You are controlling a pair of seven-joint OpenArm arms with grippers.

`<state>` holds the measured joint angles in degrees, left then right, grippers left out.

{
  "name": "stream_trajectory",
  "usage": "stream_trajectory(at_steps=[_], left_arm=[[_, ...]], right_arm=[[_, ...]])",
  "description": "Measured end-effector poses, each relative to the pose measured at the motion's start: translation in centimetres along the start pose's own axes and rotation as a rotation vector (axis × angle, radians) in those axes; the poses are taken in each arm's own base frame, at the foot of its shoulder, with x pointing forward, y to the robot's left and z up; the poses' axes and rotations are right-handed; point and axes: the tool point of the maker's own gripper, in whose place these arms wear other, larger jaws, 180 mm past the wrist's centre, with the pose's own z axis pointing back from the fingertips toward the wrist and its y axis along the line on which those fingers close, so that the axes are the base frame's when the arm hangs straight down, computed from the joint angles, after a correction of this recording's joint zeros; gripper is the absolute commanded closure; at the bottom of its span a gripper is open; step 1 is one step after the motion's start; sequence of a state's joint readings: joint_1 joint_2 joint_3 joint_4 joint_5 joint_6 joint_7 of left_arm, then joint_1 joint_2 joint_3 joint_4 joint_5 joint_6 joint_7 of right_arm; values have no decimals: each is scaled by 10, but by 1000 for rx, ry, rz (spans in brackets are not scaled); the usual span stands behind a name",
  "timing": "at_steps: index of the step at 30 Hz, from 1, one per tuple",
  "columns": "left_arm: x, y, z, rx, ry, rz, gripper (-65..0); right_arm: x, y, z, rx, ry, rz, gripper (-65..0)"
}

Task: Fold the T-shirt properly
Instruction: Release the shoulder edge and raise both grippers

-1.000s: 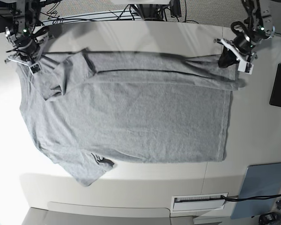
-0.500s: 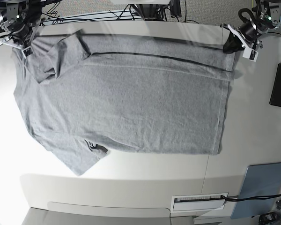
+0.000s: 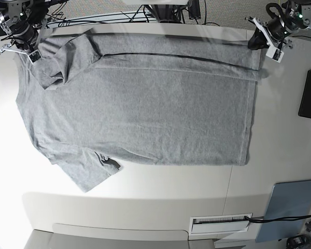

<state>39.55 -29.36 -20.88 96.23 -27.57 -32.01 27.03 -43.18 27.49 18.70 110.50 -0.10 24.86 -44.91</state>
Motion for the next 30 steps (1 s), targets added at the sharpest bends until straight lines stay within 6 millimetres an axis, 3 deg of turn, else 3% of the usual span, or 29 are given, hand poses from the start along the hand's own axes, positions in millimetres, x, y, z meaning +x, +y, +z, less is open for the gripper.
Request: stream_trajectory(at_steps=[3, 9, 15, 19, 23, 30], left_arm=[[7, 4, 4, 59, 26, -40, 0], [48, -5, 8, 50, -67, -108, 0], [65, 11, -1, 137, -127, -26, 0], [53, -10, -18, 54, -132, 30, 0], [48, -18, -28, 38, -135, 83, 0], [28, -24, -21, 28, -111, 111, 0]], right_arm=[[5, -2, 0, -6, -18, -2, 0], [26, -18, -2, -57, -74, -36, 0], [45, -30, -3, -85, -124, -52, 0], [37, -24, -16, -43, -137, -93, 0], [20, -20, -25, -25, -87, -107, 0], [12, -12, -25, 6, -51, -86, 0]])
